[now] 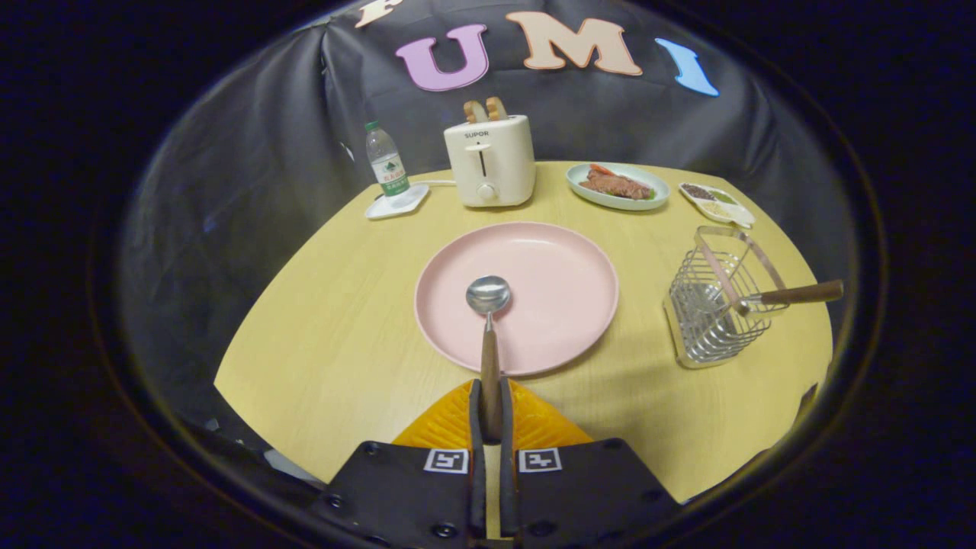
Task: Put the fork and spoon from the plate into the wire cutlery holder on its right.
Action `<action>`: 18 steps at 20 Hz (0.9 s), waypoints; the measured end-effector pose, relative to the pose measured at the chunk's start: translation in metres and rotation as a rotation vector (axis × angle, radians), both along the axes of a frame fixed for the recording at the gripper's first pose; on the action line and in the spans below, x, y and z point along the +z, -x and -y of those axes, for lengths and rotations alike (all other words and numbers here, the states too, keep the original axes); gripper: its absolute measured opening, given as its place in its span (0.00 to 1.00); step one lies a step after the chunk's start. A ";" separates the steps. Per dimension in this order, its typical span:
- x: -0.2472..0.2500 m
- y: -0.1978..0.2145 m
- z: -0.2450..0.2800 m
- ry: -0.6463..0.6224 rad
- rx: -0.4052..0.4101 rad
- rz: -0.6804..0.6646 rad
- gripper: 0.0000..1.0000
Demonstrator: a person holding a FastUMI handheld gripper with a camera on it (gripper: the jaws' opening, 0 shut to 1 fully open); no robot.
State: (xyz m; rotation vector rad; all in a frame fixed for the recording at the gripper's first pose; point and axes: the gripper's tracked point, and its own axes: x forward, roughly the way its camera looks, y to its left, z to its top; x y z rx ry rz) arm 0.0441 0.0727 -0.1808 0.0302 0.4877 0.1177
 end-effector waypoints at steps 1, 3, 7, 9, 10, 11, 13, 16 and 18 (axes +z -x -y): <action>0.007 0.004 0.007 0.015 0.005 -0.001 0.10; 0.024 0.012 0.022 0.053 0.017 0.014 0.10; 0.056 0.021 0.043 0.093 0.038 0.040 0.10; 0.066 0.022 0.047 0.110 0.051 0.054 0.10; 0.068 0.022 0.047 0.119 0.060 0.054 0.10; 0.068 0.022 0.046 0.123 0.066 0.054 0.10; 0.068 0.022 0.039 0.105 0.081 0.046 0.10; 0.076 0.022 0.034 0.088 0.094 0.052 0.10; 0.089 0.024 0.037 0.071 0.093 0.062 0.10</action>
